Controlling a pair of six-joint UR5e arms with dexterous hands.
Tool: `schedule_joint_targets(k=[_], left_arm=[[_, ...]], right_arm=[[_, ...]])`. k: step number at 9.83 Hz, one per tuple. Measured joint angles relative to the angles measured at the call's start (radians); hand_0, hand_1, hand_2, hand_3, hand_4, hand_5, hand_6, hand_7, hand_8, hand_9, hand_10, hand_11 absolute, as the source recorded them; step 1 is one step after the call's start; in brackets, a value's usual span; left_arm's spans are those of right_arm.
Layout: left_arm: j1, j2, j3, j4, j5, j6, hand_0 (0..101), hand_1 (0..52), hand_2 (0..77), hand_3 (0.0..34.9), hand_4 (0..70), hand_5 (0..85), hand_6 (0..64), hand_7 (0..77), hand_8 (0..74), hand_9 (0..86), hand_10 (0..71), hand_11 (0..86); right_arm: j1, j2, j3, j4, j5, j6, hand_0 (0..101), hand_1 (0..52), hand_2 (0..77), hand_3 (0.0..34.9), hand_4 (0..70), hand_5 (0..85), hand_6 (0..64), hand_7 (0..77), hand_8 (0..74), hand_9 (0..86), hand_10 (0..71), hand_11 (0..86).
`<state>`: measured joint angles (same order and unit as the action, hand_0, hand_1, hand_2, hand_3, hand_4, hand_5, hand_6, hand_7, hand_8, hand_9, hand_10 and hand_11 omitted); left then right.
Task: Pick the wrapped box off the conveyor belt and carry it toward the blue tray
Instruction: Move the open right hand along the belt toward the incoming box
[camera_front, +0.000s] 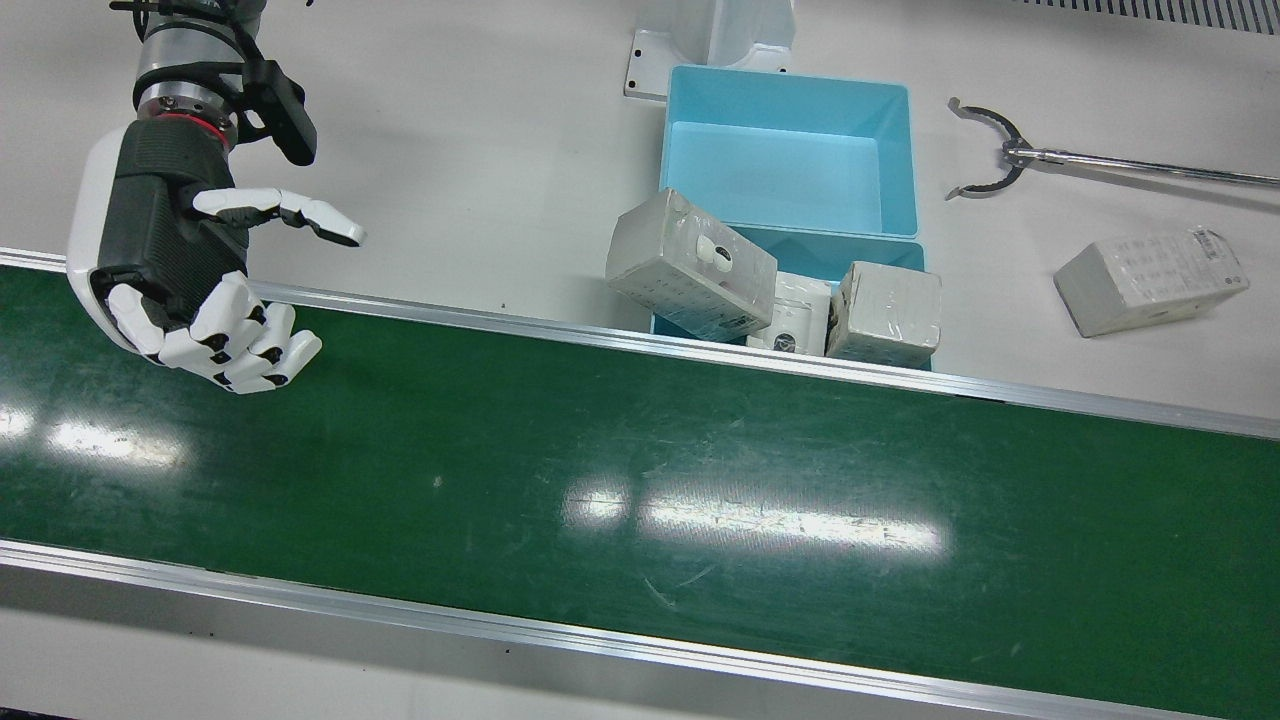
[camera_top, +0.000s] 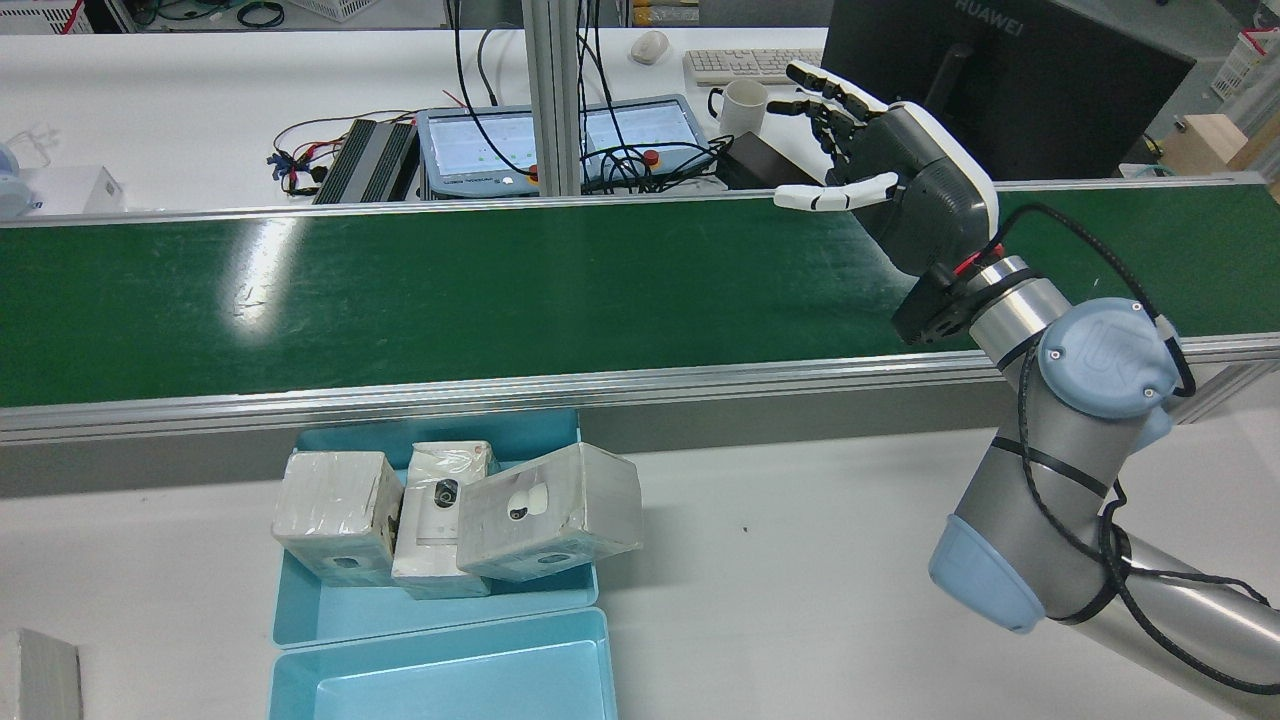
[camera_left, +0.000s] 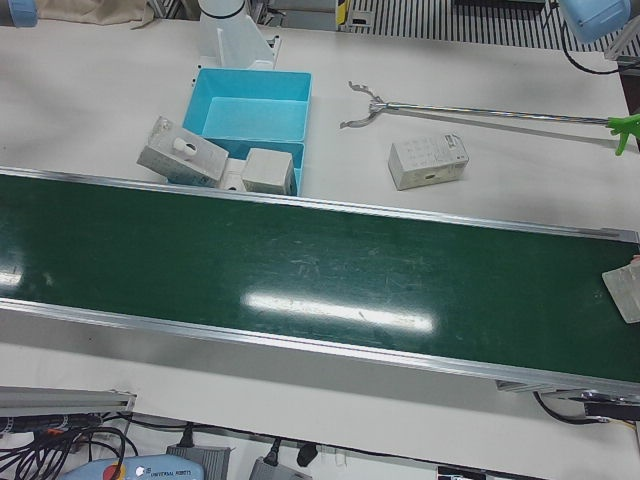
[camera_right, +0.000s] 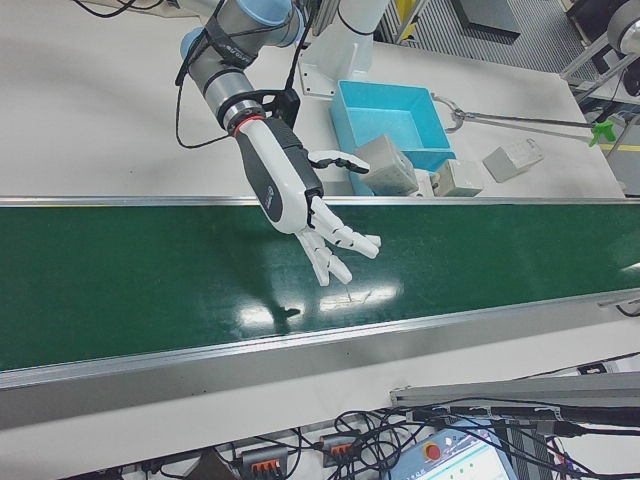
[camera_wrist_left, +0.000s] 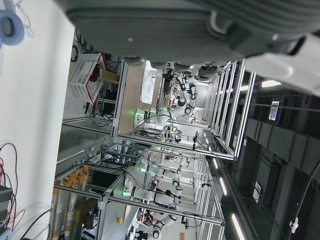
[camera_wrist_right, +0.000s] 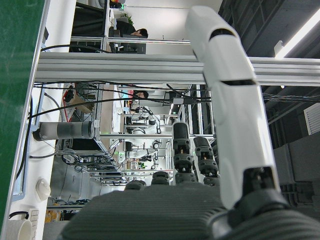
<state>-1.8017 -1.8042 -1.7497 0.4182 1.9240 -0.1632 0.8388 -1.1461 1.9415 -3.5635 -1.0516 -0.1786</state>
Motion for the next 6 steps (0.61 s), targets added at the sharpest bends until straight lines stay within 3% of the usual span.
schedule_joint_targets(k=[1,2,3,4,5,6], left_arm=[[0.000,0.000,0.000,0.000,0.000,0.000,0,0.0,0.5,0.0,0.5,1.1,0.0,0.5,0.5,0.0,0.5,0.5],[0.000,0.000,0.000,0.000,0.000,0.000,0,0.0,0.5,0.0,0.5,1.1,0.0,0.5,0.5,0.0,0.5,0.5],[0.000,0.000,0.000,0.000,0.000,0.000,0,0.0,0.5,0.0,0.5,1.1,0.0,0.5,0.5,0.0,0.5,0.0],[0.000,0.000,0.000,0.000,0.000,0.000,0,0.0,0.5,0.0,0.5,1.1,0.0,0.5,0.5,0.0,0.5,0.0],[0.000,0.000,0.000,0.000,0.000,0.000,0,0.0,0.5,0.0,0.5,0.5,0.0,0.5,0.5,0.0,0.5,0.0],[0.000,0.000,0.000,0.000,0.000,0.000,0,0.0,0.5,0.0,0.5,1.1,0.5,0.5,0.5,0.0,0.5,0.0]], right_arm=[[0.002,0.003,-0.001,0.000,-0.004,0.000,53,21.8,19.6,0.7,10.4,10.9,18.0,32.2,2.2,20.7,0.0,3.8],[0.004,0.009,-0.002,0.000,-0.009,0.000,51,17.5,14.2,2.6,8.2,9.8,3.8,6.5,0.0,1.6,0.0,1.1],[0.005,0.014,-0.006,0.000,-0.017,0.001,51,17.5,14.2,2.6,8.2,9.8,3.8,6.5,0.0,1.6,0.0,1.1],[0.005,0.018,-0.012,0.001,-0.024,0.002,51,18.0,12.5,4.1,9.3,9.3,3.3,11.4,0.0,2.2,0.0,1.1],[0.005,0.020,-0.018,0.012,-0.028,0.003,50,14.2,11.4,3.6,10.4,9.8,4.9,14.2,1.6,4.9,0.0,1.1],[0.005,0.020,-0.025,0.032,-0.032,0.004,50,14.2,11.4,3.6,10.4,9.8,4.9,14.2,1.6,4.9,0.0,1.1]])
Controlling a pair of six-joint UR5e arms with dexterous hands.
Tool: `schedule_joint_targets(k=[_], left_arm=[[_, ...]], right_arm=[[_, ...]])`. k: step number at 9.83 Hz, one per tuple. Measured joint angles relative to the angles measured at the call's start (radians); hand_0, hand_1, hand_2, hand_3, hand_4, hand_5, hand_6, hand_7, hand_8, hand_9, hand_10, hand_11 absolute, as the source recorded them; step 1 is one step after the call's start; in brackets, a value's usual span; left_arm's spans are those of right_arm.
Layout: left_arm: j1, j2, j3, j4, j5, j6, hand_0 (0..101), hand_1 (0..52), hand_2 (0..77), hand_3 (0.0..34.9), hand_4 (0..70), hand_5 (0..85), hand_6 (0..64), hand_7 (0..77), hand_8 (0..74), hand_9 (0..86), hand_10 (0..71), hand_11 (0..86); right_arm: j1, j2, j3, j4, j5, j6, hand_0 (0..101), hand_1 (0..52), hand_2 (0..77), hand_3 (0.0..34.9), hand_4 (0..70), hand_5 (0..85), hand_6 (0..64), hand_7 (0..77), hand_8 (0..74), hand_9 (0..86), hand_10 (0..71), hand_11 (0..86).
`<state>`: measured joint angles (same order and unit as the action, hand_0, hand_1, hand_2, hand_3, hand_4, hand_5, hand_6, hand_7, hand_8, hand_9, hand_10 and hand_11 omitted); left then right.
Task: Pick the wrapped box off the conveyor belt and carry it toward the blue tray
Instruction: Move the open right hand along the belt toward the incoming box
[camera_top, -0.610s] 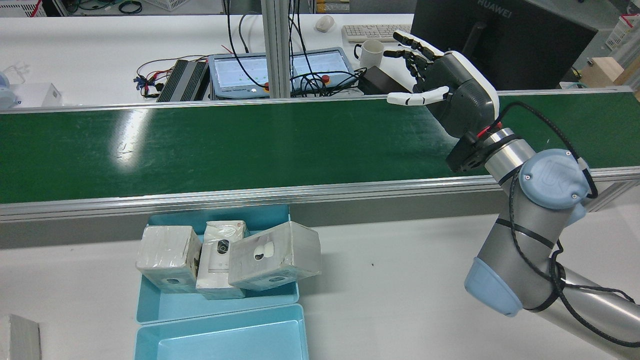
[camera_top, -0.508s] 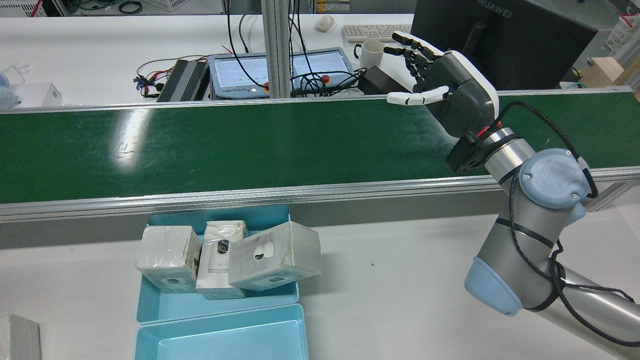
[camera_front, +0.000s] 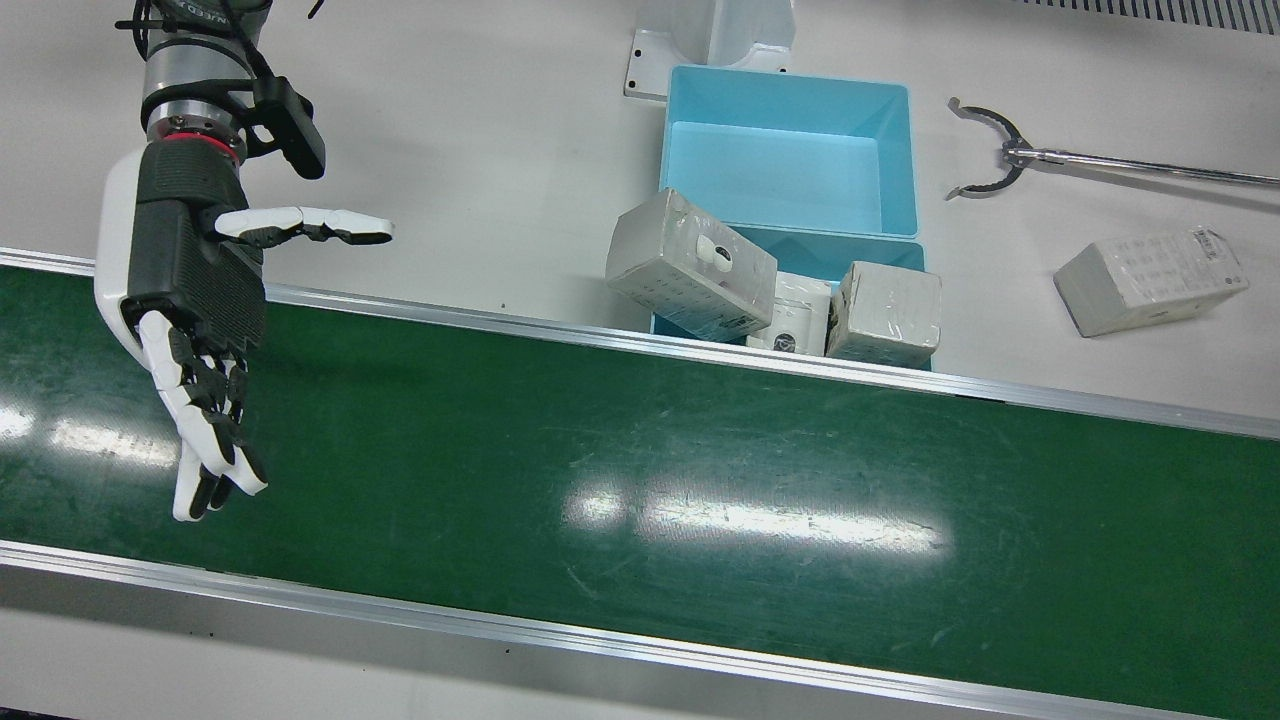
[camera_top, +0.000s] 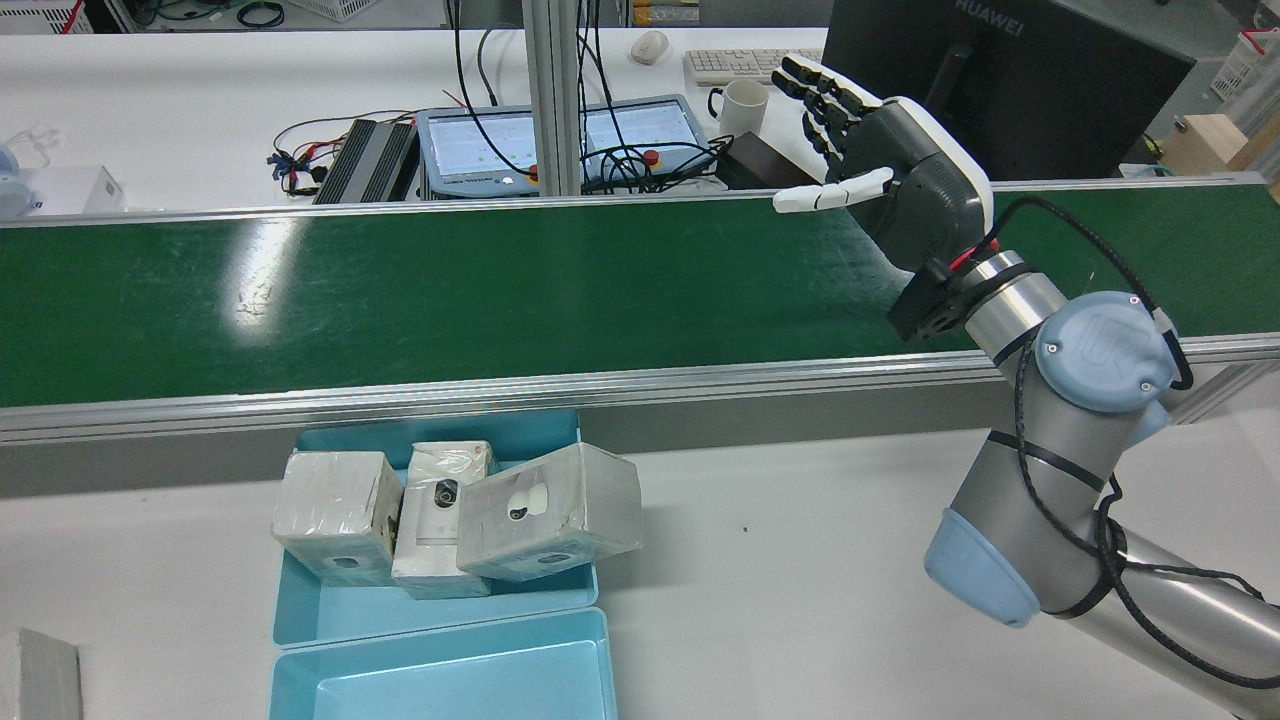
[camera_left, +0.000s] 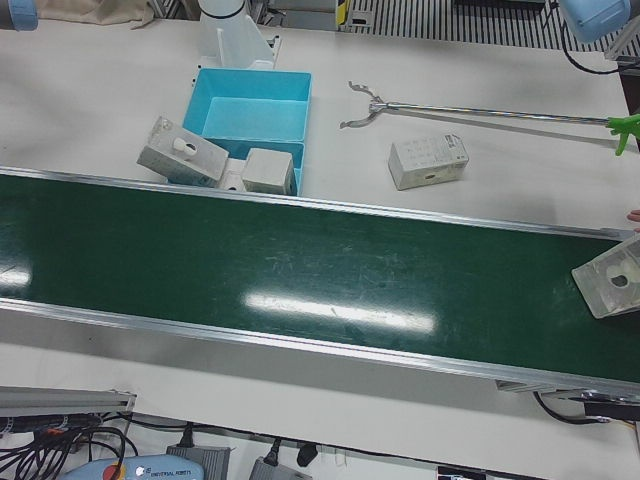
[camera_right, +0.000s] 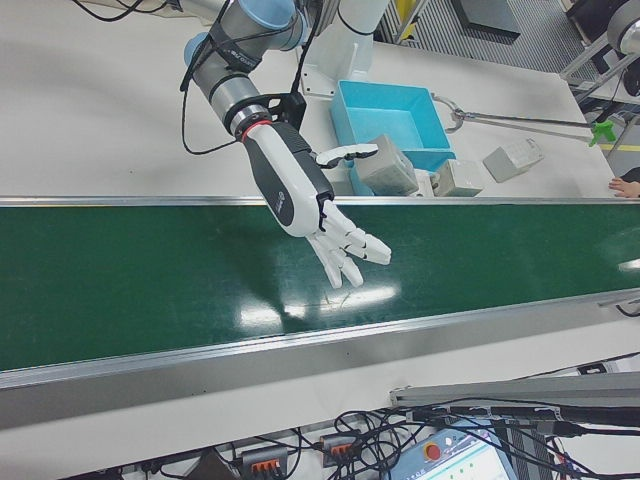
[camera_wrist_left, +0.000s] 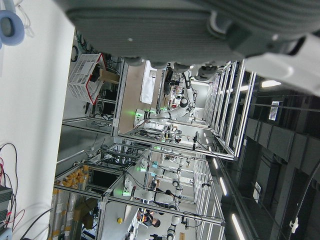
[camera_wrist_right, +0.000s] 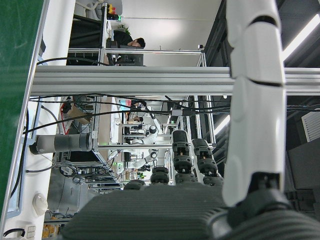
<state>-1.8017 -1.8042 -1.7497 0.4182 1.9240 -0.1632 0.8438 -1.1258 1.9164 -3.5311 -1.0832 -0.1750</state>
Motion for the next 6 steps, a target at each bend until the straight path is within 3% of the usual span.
schedule_joint_targets(k=[1,4,5,6], left_arm=[[0.000,0.000,0.000,0.000,0.000,0.000,0,0.0,0.5,0.0,0.5,1.1,0.5,0.5,0.5,0.0,0.5,0.5],[0.000,0.000,0.000,0.000,0.000,0.000,0,0.0,0.5,0.0,0.5,1.1,0.5,0.5,0.5,0.0,0.5,0.5],[0.000,0.000,0.000,0.000,0.000,0.000,0,0.0,0.5,0.0,0.5,1.1,0.5,0.5,0.5,0.0,0.0,0.5],[0.000,0.000,0.000,0.000,0.000,0.000,0,0.0,0.5,0.0,0.5,1.1,0.5,0.5,0.5,0.0,0.5,0.5]], right_arm=[[0.000,0.000,-0.013,0.021,-0.004,0.006,49,13.6,11.4,0.0,12.0,9.8,5.5,15.3,2.7,4.9,0.0,1.1],[0.010,0.003,-0.050,0.045,-0.037,0.037,49,14.7,9.3,0.0,12.0,9.8,7.6,18.5,2.7,4.9,0.0,1.1],[0.012,0.006,-0.054,0.046,-0.043,0.040,49,12.0,4.4,0.0,15.8,13.1,10.9,27.3,3.8,9.3,0.0,1.1],[0.006,0.014,-0.056,0.047,-0.045,0.042,49,12.0,4.4,0.0,15.8,13.1,10.9,27.3,3.8,9.3,0.0,1.1]])
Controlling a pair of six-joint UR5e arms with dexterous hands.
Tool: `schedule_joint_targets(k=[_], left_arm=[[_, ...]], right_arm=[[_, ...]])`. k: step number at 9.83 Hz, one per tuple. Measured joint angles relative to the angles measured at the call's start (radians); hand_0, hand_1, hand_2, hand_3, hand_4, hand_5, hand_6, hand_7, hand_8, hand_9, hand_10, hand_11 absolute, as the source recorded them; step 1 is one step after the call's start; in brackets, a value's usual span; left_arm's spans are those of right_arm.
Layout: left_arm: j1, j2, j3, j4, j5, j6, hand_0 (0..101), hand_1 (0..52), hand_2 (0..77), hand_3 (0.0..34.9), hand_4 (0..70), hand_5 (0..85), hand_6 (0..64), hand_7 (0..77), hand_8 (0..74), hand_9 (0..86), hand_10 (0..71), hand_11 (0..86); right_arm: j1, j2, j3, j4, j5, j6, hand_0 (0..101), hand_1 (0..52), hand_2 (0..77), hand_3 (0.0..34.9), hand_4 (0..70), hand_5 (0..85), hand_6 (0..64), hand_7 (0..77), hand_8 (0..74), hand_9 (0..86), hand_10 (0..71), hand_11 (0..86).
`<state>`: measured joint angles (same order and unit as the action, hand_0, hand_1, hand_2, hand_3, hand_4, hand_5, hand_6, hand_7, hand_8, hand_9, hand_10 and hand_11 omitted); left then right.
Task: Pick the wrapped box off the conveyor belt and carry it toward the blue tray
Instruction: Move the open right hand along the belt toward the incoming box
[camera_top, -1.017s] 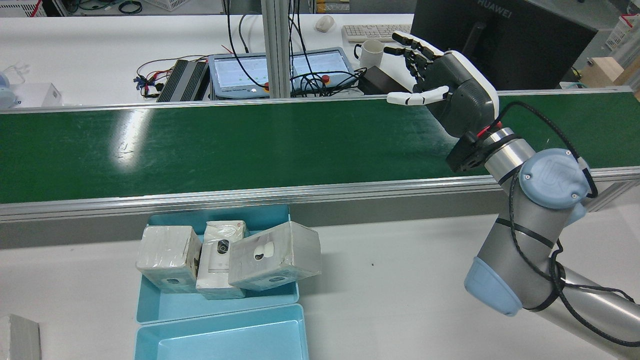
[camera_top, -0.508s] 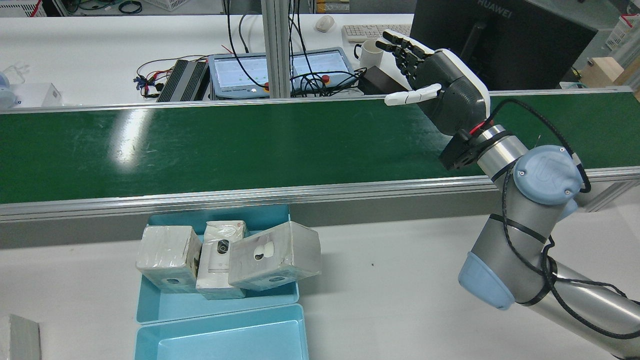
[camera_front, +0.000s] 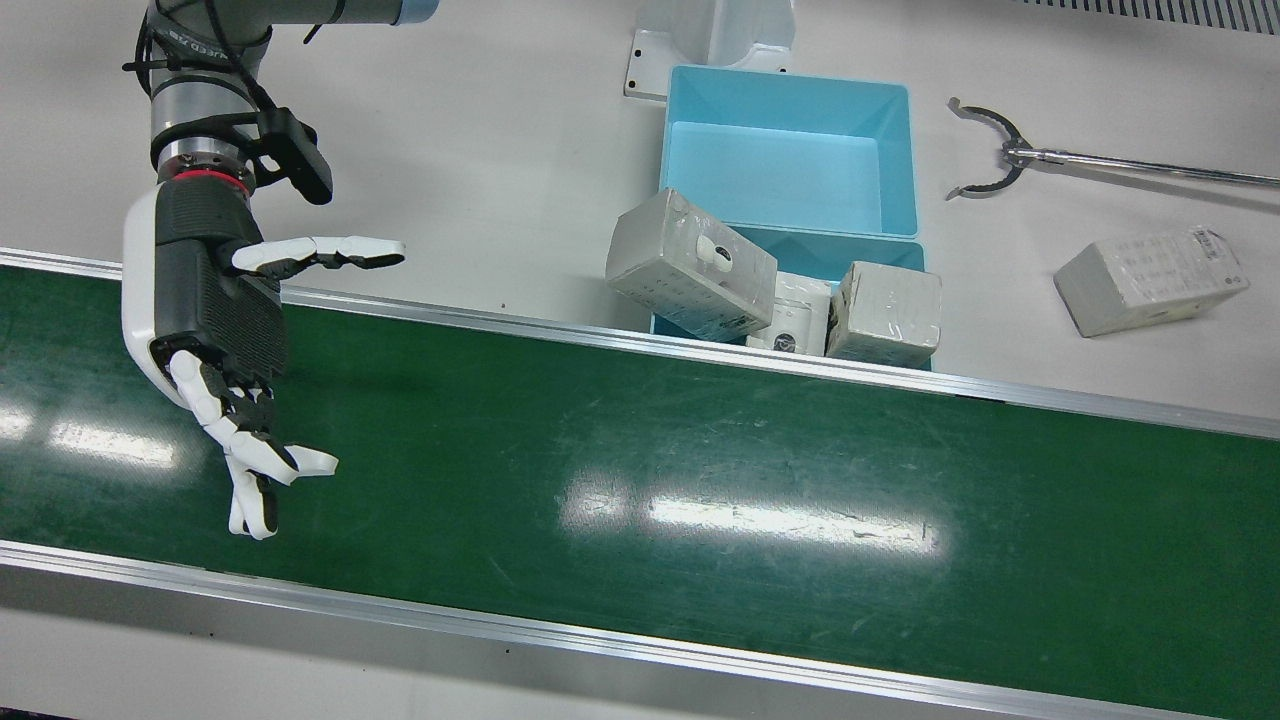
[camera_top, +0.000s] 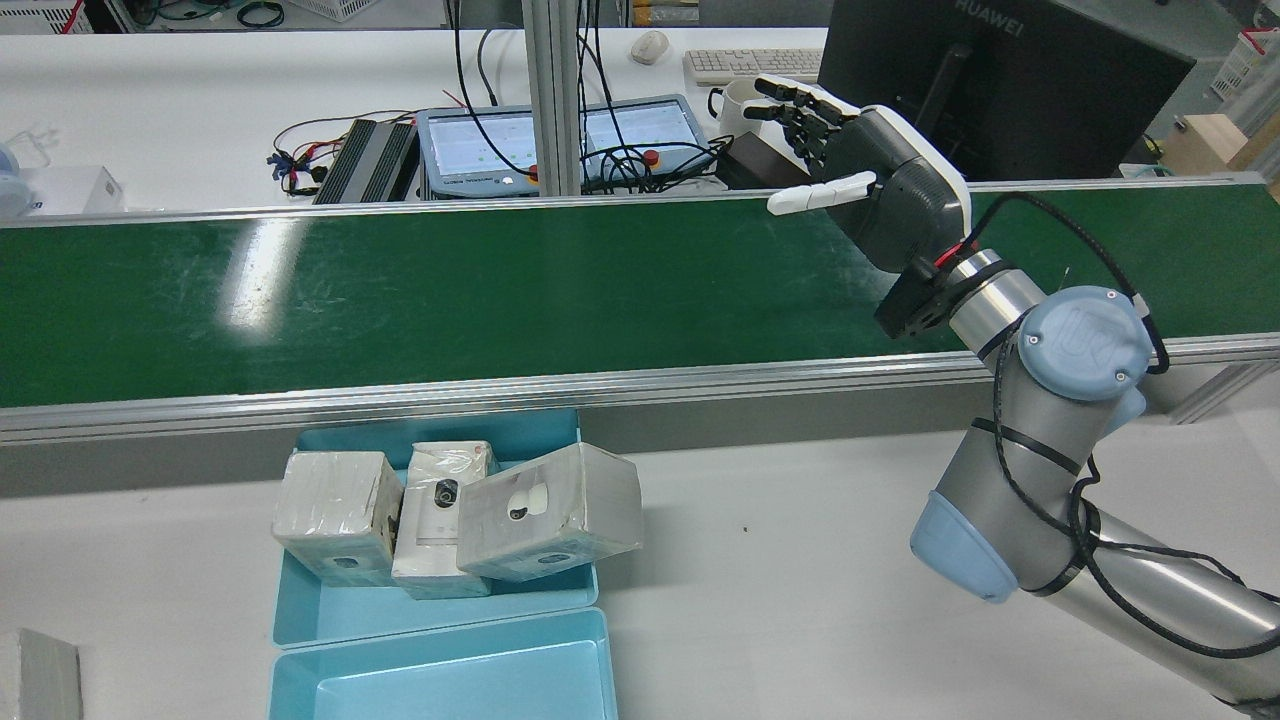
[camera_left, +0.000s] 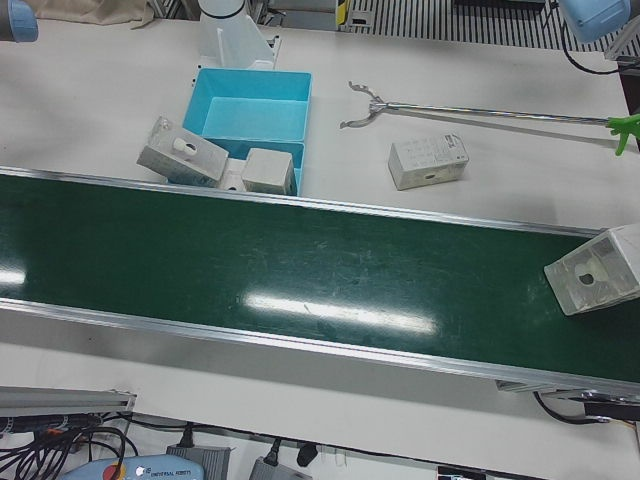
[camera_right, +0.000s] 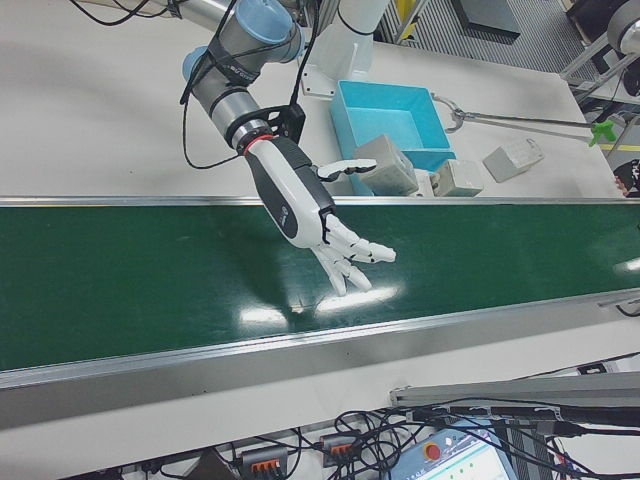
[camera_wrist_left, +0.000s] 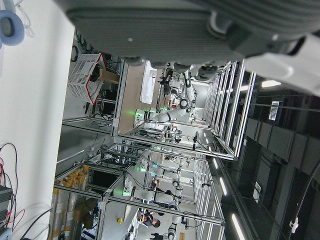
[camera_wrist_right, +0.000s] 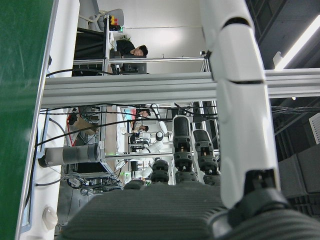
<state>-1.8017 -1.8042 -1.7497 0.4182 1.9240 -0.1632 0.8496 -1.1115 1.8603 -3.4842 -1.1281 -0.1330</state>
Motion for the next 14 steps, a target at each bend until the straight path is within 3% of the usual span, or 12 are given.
schedule_joint_targets(k=[1,3,6,9,10,14], left_arm=[[0.000,0.000,0.000,0.000,0.000,0.000,0,0.0,0.5,0.0,0.5,1.1,0.5,0.5,0.5,0.0,0.5,0.5],[0.000,0.000,0.000,0.000,0.000,0.000,0,0.0,0.5,0.0,0.5,1.1,0.5,0.5,0.5,0.0,0.0,0.5],[0.000,0.000,0.000,0.000,0.000,0.000,0,0.0,0.5,0.0,0.5,0.5,0.0,0.5,0.5,0.5,0.5,0.0],[0.000,0.000,0.000,0.000,0.000,0.000,0,0.0,0.5,0.0,0.5,1.1,0.5,0.5,0.5,0.0,0.5,0.0],[0.000,0.000,0.000,0.000,0.000,0.000,0,0.0,0.5,0.0,0.5,1.1,0.5,0.5,0.5,0.0,0.5,0.0],[0.000,0.000,0.000,0.000,0.000,0.000,0,0.0,0.5,0.0,0.5,0.5,0.5,0.5,0.5,0.0,0.5,0.0]], right_arm=[[-0.006,0.013,-0.004,0.000,0.000,0.001,52,18.5,13.6,0.0,14.2,14.2,7.6,25.1,2.2,9.3,0.0,0.5],[-0.013,0.036,-0.015,0.000,0.002,0.002,50,14.7,12.0,0.0,14.2,15.3,9.3,25.1,3.8,9.3,0.0,1.1],[-0.015,0.046,-0.021,-0.001,0.003,0.001,50,16.9,12.5,0.0,15.3,15.3,9.3,26.7,3.8,9.3,0.0,0.5],[-0.029,0.050,-0.023,-0.001,0.006,0.001,50,16.9,12.5,0.0,15.3,15.3,9.3,26.7,3.8,9.3,0.0,0.5],[-0.033,0.051,-0.023,-0.001,0.006,0.001,49,14.2,11.4,0.0,15.8,15.3,9.8,26.7,3.8,9.8,0.0,0.5],[-0.037,0.053,-0.023,-0.001,0.006,0.001,49,14.7,11.4,0.0,16.9,15.3,9.8,26.7,4.4,9.8,0.0,0.5]])
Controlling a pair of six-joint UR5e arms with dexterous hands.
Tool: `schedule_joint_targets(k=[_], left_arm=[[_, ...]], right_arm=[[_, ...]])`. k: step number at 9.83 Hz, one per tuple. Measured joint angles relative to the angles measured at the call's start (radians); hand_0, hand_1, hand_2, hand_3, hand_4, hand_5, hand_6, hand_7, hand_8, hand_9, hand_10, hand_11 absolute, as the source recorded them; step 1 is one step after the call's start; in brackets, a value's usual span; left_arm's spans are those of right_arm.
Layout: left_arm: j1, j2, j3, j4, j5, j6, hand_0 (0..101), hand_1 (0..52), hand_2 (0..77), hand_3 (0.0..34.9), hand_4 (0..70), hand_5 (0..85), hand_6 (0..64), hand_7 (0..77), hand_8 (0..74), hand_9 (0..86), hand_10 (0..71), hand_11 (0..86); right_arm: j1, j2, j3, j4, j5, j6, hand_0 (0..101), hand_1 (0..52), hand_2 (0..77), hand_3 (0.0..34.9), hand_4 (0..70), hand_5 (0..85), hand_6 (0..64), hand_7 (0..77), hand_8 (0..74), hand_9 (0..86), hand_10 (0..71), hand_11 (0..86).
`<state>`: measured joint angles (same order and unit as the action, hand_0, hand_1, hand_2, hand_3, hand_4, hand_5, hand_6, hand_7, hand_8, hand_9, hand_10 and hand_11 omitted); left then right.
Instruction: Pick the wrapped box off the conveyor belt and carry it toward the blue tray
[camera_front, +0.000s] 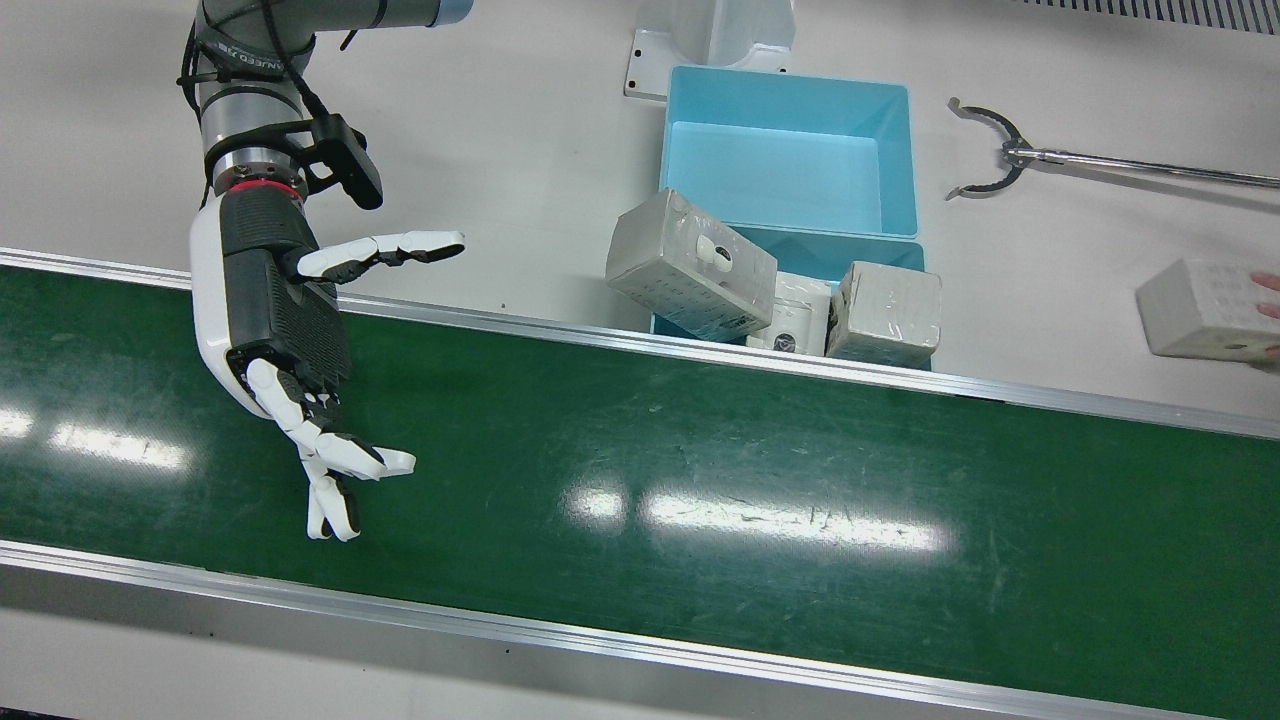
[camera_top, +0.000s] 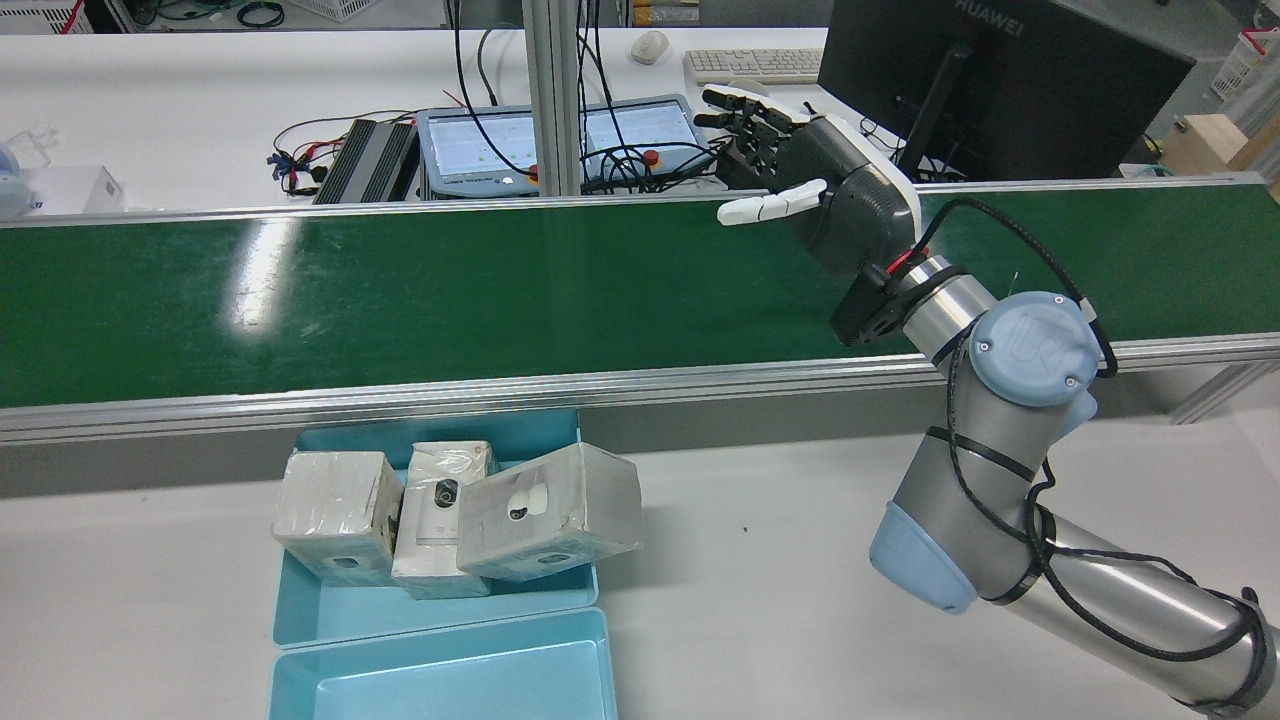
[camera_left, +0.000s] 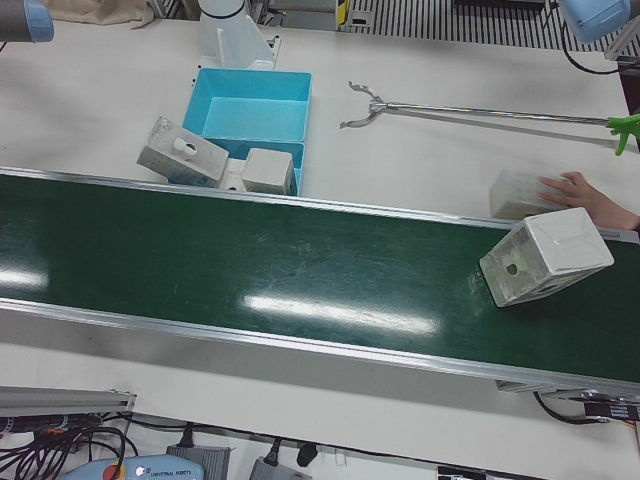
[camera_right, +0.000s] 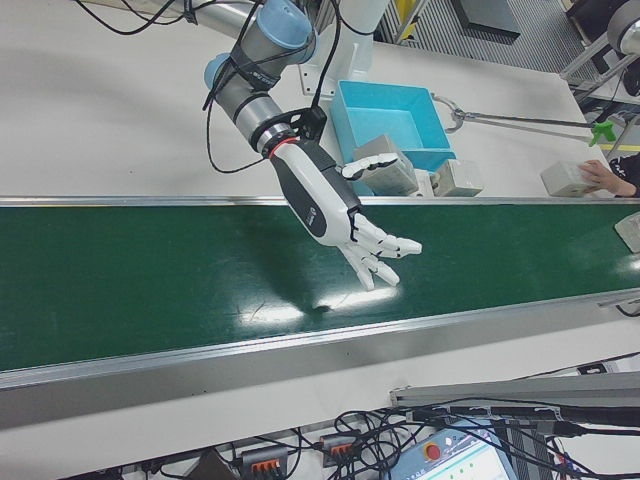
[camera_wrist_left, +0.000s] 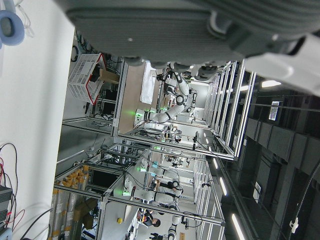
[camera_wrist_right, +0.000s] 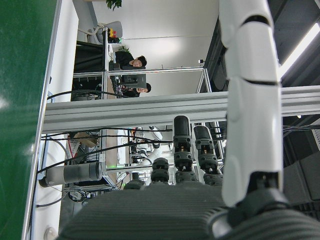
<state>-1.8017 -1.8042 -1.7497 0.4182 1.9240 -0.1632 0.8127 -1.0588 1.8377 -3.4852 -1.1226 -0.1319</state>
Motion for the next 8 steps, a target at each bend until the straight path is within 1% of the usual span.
schedule_joint_targets(k=[3,5,6,8], left_arm=[[0.000,0.000,0.000,0.000,0.000,0.000,0,0.0,0.5,0.0,0.5,1.1,0.0,0.5,0.5,0.0,0.5,0.0],[0.000,0.000,0.000,0.000,0.000,0.000,0,0.0,0.5,0.0,0.5,1.1,0.5,0.5,0.5,0.0,0.5,0.5],[0.000,0.000,0.000,0.000,0.000,0.000,0,0.0,0.5,0.0,0.5,1.1,0.5,0.5,0.5,0.0,0.5,0.5],[0.000,0.000,0.000,0.000,0.000,0.000,0,0.0,0.5,0.0,0.5,0.5,0.0,0.5,0.5,0.5,0.5,0.0]], right_arm=[[-0.002,0.000,0.000,0.000,0.000,0.000,49,14.7,11.4,0.1,16.4,15.3,9.8,26.7,4.4,9.8,0.0,1.1],[-0.002,0.000,0.000,0.000,0.000,0.000,49,14.7,9.3,0.0,16.9,16.4,9.8,26.7,4.4,9.8,0.0,0.5],[-0.002,-0.001,0.000,0.000,-0.001,0.000,49,16.9,10.4,0.0,16.9,15.8,9.8,26.7,4.4,9.8,0.0,0.5],[-0.002,-0.001,0.000,0.000,-0.002,0.000,50,16.4,10.4,0.0,16.9,16.4,9.8,26.7,4.4,9.8,0.0,0.5]])
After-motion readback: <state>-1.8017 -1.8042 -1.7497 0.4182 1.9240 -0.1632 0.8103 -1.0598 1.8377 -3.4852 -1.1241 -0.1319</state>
